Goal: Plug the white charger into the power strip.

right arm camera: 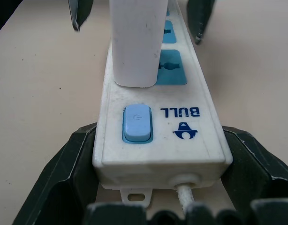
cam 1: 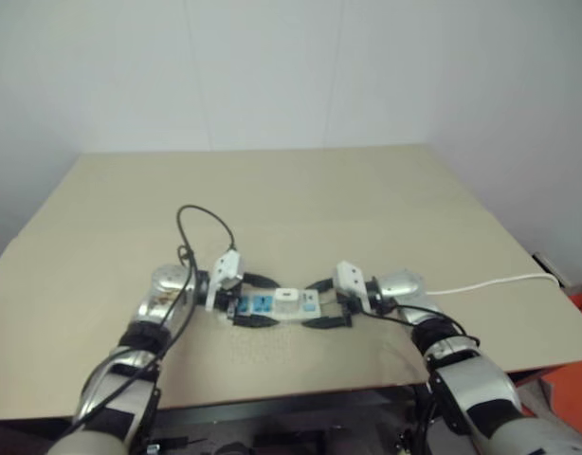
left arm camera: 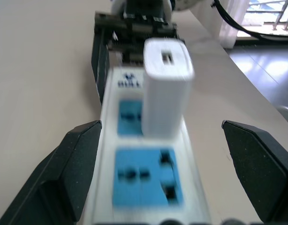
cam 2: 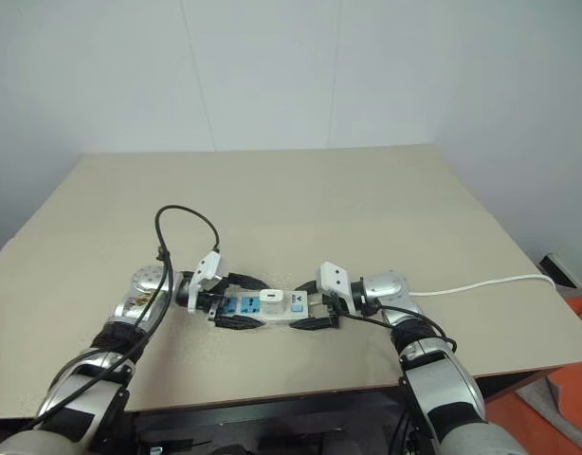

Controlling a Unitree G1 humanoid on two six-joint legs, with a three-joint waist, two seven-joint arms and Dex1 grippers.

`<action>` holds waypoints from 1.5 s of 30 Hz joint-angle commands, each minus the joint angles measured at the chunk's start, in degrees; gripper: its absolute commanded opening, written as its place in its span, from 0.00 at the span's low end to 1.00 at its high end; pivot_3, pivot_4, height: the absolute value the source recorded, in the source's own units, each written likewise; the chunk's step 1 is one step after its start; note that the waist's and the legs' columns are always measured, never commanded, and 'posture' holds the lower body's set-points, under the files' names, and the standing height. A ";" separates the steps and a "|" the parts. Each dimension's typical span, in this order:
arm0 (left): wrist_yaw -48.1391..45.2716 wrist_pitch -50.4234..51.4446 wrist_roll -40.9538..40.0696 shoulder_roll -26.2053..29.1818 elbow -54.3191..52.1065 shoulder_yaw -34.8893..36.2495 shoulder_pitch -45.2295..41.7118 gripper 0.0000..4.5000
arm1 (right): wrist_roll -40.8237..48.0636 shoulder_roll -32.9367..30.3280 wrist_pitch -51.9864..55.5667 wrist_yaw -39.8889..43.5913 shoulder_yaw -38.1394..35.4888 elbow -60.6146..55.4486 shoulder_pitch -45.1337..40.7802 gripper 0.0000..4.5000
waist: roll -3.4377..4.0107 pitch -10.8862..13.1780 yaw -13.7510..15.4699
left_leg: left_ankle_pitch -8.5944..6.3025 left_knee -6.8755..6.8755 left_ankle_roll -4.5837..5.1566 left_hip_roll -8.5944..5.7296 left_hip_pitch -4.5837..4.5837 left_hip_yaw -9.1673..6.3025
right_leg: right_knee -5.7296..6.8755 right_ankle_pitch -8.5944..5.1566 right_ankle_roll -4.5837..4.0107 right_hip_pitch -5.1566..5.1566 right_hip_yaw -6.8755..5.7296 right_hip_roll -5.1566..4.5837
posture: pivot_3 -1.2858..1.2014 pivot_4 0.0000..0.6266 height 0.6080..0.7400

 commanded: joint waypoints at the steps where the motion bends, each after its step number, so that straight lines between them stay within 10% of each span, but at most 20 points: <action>1: -0.31 2.19 -3.64 2.62 -5.25 4.16 0.06 1.00 | -2.69 -1.38 2.21 -0.81 0.64 2.42 1.04 0.76 | -0.06 0.04 0.08 | 0.00 0.00 0.00 0.01 -0.01 0.00 | 0.00 0.01 -0.02 0.00 -0.01 -0.01 | 0.52 0.24 1.00; 3: -0.51 3.89 -5.20 4.69 -7.56 6.02 0.91 1.00 | -1.60 -1.58 3.00 -0.21 -0.39 2.05 0.77 0.76 | -0.09 0.09 0.13 | 0.00 0.00 0.00 0.05 -0.05 -0.01 | -0.02 0.02 -0.03 -0.04 -0.02 -0.01 | 0.52 0.24 1.00; 5: 0.09 4.66 -6.27 6.64 -9.21 7.95 2.14 1.00 | -0.31 -2.18 4.04 1.45 -1.45 1.20 0.60 0.98 | -0.06 0.25 0.22 | 0.00 -0.02 -0.01 0.06 -0.09 0.00 | -0.04 0.07 -0.16 -0.09 -0.03 -0.03 | 0.52 0.24 1.00; 18: 1.92 9.36 -10.09 16.82 -22.58 15.30 15.90 1.00 | 14.72 -20.17 15.99 11.44 -10.84 -34.73 15.12 0.99 | 0.19 0.51 3.06 | -0.03 -0.05 0.06 -0.27 -3.11 -0.04 | 0.09 0.14 -0.09 -2.94 -0.46 -0.61 | 0.52 0.24 1.00; 45: -2.24 22.03 -18.60 29.10 -29.31 15.07 19.86 1.00 | 21.27 -34.96 31.12 4.03 -18.39 -55.03 27.17 0.99 | 0.11 0.93 3.23 | -0.03 0.16 0.12 -0.17 -2.53 0.06 | -0.47 0.15 0.00 -2.11 -0.55 -0.10 | 0.52 0.24 1.00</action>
